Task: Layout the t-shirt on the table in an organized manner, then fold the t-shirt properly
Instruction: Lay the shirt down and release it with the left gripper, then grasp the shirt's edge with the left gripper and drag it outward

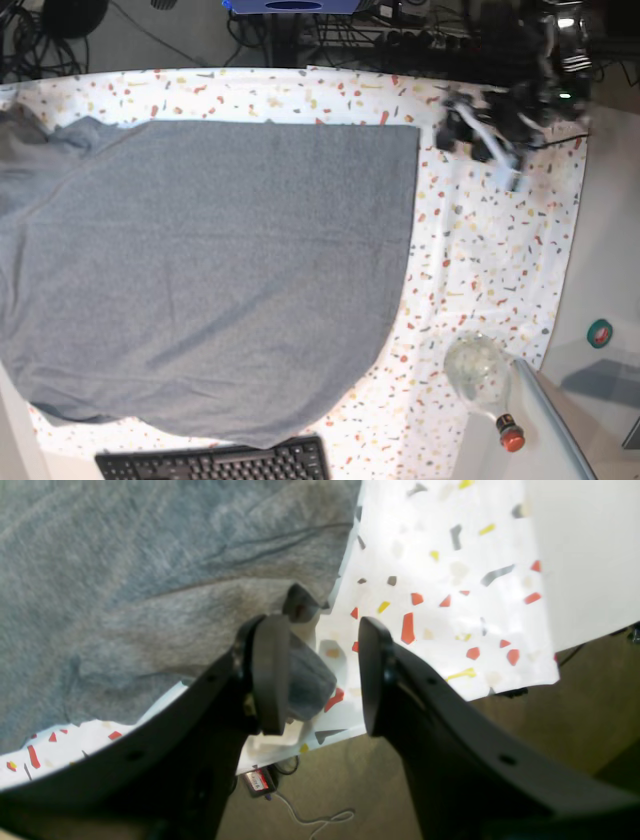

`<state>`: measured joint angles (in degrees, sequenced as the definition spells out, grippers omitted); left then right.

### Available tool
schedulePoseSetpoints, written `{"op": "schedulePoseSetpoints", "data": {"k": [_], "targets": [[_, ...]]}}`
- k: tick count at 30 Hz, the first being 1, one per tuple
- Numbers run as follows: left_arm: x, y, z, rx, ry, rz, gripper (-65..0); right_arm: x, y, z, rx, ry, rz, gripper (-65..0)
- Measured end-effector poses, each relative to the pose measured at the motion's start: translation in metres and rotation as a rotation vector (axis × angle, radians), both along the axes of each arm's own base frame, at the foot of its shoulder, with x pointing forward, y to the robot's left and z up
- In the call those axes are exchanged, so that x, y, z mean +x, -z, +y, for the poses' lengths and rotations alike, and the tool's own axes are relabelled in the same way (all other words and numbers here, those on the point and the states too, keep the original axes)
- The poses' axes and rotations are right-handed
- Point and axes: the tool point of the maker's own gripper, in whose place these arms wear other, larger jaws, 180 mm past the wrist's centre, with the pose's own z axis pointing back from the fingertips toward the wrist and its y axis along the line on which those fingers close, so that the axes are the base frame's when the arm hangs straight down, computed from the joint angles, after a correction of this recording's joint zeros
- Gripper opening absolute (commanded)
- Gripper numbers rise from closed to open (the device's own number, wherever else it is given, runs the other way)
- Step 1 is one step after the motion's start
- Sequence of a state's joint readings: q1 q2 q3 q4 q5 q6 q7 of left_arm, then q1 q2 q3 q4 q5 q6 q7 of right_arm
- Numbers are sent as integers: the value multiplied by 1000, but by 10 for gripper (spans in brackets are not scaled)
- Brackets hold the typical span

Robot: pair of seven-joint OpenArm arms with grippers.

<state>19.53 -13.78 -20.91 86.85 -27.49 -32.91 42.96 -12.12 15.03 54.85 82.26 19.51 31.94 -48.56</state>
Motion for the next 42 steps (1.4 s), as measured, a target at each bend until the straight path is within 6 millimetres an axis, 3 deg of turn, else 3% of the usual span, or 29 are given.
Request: {"op": "schedulePoseSetpoints", "data": {"k": [3,6,8,10,11,15,18,20,25,33,38,42], "targets": [[21,-35,33,-110,-144,-108,-418,-2,-4,-2,-17,-5,-3,-428],[32,-45,30,-138,-94,-93,-650,-2,-4,-2,-18,-5,0,-431],[53,-44,14,-119,-26,-95,-650,3,-5,-1,-15,-4,-12,-465],[74,-41,-16,-110,76,-104,-650,11,-8,1,-11,-4,-38,-614],[80,-35,-32,-101,127,-95,-650,14,-8,4,-7,-1,-52,-650],[72,0,-78,-89,215,5,-650,21,-4,20,11,14,-132,-650],[69,20,-91,-43,231,59,-650,21,3,30,31,15,-138,-650],[77,26,-93,8,243,45,-650,21,1,27,22,15,-142,-650],[83,39,-86,80,244,-15,-650,21,1,26,20,14,-140,-650],[63,44,-50,87,230,-38,-650,22,2,29,23,5,-136,-650],[62,44,-40,105,228,-37,-650,44,10,60,48,-123,-113,-650],[64,38,-6,160,148,-26,-650,51,12,71,58,-159,-109,-650]]}}
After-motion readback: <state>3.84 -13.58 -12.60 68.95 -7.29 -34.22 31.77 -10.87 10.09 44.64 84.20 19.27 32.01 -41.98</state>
